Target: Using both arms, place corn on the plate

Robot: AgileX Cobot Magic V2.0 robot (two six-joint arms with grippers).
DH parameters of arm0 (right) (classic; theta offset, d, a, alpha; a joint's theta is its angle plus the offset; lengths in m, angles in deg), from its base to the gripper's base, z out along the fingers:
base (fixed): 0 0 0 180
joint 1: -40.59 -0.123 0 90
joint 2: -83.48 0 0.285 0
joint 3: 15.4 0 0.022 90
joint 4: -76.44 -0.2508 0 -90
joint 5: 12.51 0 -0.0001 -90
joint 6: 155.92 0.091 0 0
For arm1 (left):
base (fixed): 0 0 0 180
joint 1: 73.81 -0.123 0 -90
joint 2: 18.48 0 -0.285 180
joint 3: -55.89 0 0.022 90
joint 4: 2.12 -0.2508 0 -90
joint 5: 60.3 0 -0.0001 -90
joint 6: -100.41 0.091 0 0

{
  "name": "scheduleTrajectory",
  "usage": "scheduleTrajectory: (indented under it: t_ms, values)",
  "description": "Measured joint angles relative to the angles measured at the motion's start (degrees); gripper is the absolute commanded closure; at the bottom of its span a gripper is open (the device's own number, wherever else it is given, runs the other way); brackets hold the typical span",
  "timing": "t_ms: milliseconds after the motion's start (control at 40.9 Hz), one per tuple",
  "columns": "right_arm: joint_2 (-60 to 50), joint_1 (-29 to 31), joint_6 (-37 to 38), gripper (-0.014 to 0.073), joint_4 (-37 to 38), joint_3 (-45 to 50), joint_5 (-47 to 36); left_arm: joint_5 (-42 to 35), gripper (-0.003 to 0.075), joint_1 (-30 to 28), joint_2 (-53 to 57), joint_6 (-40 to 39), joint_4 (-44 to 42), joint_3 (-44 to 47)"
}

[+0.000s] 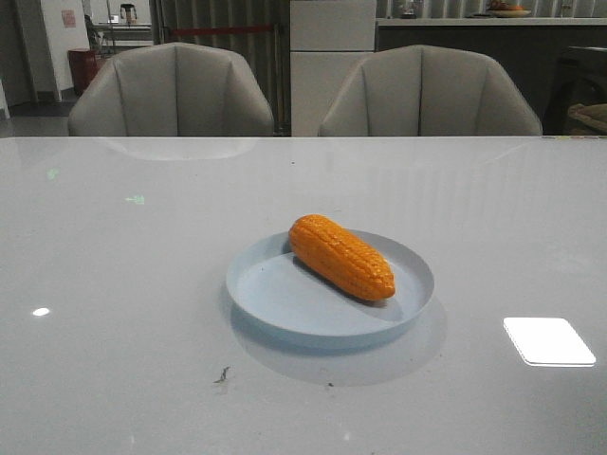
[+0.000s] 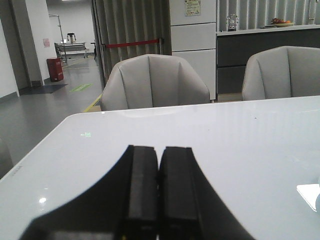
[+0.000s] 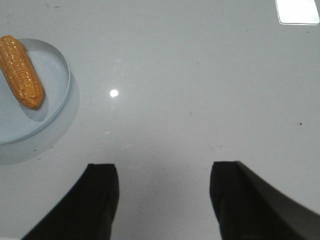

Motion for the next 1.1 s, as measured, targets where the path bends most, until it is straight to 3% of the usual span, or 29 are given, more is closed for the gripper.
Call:
scheduleTrajectory:
  t_ms: [122, 440, 586, 708, 855, 1099]
  values:
    - [-3.37, 0.00, 0.00, 0.0124, 0.00, 2.91, -2.63, 0.00, 0.0627, 0.00, 0.00, 0.00, 0.00, 0.00]
    - [-21.57, 0.00, 0.00, 0.0550, -1.23, 15.25, -22.78, 0.00, 0.0627, 0.00, 0.00, 0.00, 0.00, 0.00]
    - [-28.63, 0.00, 0.02, 0.0536, -1.26, 21.97, -33.27, 0.00, 0.0627, 0.00, 0.00, 0.00, 0.00, 0.00]
    - [-33.97, 0.00, 0.02, 0.0536, -1.26, 27.94, -37.01, 0.00, 0.0627, 0.00, 0.00, 0.00, 0.00, 0.00]
    - [-35.83, 0.00, 0.02, 0.0536, -1.26, 34.24, -36.53, 0.00, 0.0627, 0.00, 0.00, 0.00, 0.00, 0.00]
    - [-35.83, 0.00, 0.02, 0.0536, -1.26, 34.88, -30.36, 0.00, 0.0627, 0.00, 0.00, 0.00, 0.00, 0.00]
